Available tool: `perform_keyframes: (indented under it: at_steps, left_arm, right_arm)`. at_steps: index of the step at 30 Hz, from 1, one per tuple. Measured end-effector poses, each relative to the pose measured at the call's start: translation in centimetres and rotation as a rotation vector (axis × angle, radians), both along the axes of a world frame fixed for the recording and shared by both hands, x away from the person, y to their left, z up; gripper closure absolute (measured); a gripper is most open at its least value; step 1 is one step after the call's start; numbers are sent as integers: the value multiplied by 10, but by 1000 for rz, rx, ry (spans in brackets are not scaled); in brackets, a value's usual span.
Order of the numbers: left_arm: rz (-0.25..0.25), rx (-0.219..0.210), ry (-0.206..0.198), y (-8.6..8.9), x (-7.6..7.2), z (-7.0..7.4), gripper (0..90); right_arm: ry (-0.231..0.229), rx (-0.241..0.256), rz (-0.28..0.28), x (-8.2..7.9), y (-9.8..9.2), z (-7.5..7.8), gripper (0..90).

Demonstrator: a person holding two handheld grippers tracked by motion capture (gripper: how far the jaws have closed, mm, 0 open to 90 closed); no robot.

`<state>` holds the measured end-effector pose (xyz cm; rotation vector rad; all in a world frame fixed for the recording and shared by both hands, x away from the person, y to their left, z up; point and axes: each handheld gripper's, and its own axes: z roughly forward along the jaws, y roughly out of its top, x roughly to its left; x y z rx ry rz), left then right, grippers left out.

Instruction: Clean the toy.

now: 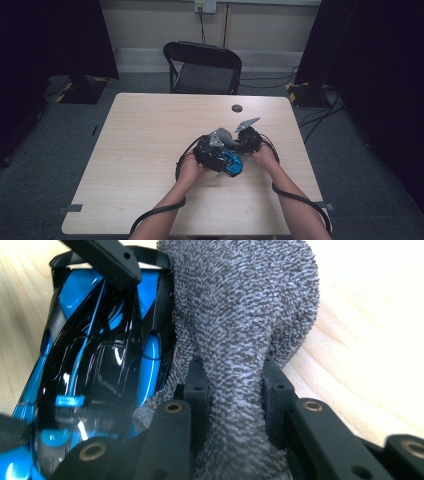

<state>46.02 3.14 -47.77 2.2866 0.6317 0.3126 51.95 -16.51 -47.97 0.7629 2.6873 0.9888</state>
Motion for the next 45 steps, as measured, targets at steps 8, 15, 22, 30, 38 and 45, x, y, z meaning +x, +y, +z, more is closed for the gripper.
perform_keyframes:
  at_steps: [8,15,22,30,38,45]
  left_arm:
    - [-1,-5,1,0,0,0,158]
    - [-9,-5,1,-1,0,0,165]
    - [-12,-7,2,-1,-1,0,172]
    - [-13,1,5,-1,-1,1,172]
    - [-10,4,7,-2,-1,1,172]
    - [-8,6,9,-2,-1,1,172]
  right_arm:
    - [-19,-11,38,-7,-6,0,714]
    - [-21,-10,55,-14,-19,1,715]
    - [-9,-2,57,-21,-34,1,714]
    - [-10,-3,56,-31,-48,1,712]
    - [-10,9,43,-42,-58,0,711]
    - [-4,17,38,-48,-66,0,711]
